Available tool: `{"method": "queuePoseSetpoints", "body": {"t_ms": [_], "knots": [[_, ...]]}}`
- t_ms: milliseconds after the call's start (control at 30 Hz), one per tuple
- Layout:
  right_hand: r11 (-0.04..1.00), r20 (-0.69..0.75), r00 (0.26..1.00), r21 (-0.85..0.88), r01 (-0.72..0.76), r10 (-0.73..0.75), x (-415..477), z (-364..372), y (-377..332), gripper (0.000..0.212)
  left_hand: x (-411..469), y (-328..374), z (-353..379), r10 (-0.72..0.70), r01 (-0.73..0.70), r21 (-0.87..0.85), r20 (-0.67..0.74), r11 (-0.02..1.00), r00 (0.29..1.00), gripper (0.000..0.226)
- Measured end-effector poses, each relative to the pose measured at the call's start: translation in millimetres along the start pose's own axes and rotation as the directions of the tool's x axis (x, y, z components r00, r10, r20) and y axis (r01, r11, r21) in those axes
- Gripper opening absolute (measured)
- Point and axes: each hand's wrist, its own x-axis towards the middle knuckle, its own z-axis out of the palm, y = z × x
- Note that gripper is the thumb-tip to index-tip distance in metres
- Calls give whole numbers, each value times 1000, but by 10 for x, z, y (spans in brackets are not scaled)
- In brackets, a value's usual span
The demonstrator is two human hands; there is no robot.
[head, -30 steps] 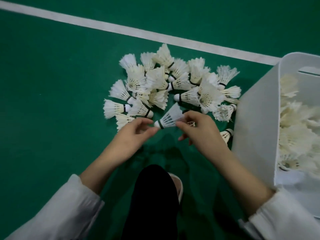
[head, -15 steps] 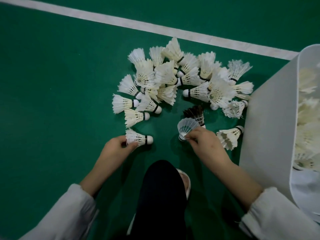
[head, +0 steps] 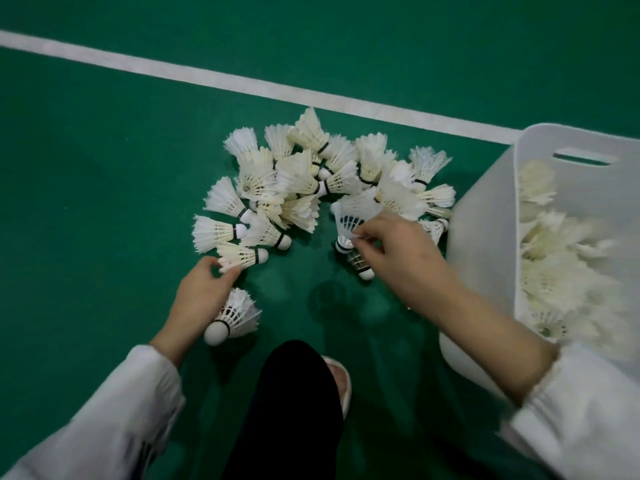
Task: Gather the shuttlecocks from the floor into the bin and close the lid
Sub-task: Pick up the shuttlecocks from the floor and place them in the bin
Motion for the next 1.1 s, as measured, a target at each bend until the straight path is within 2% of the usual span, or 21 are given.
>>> {"method": "queuePoseSetpoints", "body": {"t_ms": [100, 167, 233, 333, 433, 567, 667, 833, 867, 1000, 1100], "knots": [[998, 59, 997, -26, 55, -54, -101, -573, -33, 20, -21, 74, -7, 70, -68, 79, -23, 995, 997, 24], [1000, 17, 1000, -18, 25, -25, -256, -1049, 39, 15, -133, 148, -103, 118, -111, 152, -39, 982, 992, 28], [995, -100, 991, 49, -87, 92, -470, -1487, 249, 8, -300, 289, -219, 219, -201, 239, -48, 950, 975, 26], [955, -244, 924, 119, -273, 294, -822, -1845, 719, 18, -587, 645, -313, 375, -364, 238, -1, 901, 927, 17], [885, -261, 846, 141, -444, 466, -1120, -1818, 1110, 23, -892, 1095, -255, 528, -520, 195, 13, 832, 849, 18], [832, -213, 804, 152, -534, 555, -1331, -1581, 1408, 25, -1071, 1518, 24, 672, -678, 171, 97, 715, 734, 9], [813, -244, 775, 188, -552, 583, -1321, -1531, 1580, 30, -1076, 1663, 243, 745, -755, 214, 141, 620, 652, 11], [839, -371, 753, 275, -470, 544, -1151, -1682, 1744, 29, -1085, 1734, 479, 775, -794, 171, 177, 583, 607, 8], [838, -363, 756, 272, -473, 545, -1112, -1689, 1776, 28, -1058, 1724, 516, 780, -801, 153, 185, 579, 599, 3], [828, -169, 813, 188, -528, 557, -970, -1477, 1908, 25, -1006, 1698, 556, 800, -814, 134, 153, 564, 580, 26], [828, -75, 827, 138, -544, 557, -901, -1282, 2011, 25, -1000, 1727, 561, 790, -802, 115, 141, 586, 597, 30]]}}
